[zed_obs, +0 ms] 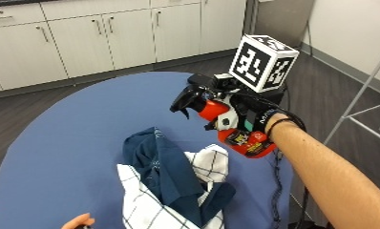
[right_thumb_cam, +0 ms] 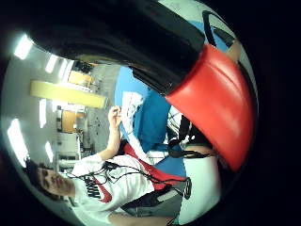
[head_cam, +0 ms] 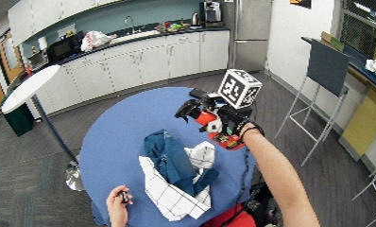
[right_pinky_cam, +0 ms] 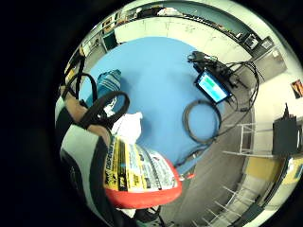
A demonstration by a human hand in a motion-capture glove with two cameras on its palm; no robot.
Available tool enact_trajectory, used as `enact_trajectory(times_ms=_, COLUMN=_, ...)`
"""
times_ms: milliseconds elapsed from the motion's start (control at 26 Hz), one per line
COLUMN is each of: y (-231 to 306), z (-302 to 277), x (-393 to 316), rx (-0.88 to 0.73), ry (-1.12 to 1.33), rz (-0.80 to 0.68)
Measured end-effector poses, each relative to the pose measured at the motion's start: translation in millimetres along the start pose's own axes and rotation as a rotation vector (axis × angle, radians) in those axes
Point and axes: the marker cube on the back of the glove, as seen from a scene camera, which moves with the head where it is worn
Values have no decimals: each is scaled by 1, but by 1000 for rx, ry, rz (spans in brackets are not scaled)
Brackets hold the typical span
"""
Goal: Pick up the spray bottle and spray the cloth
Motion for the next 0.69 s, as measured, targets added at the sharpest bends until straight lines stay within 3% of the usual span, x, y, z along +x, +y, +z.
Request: enact_trajectory(times_ms=691, y=3, z=4, x=11, rx=-63, ry=75, rz=32)
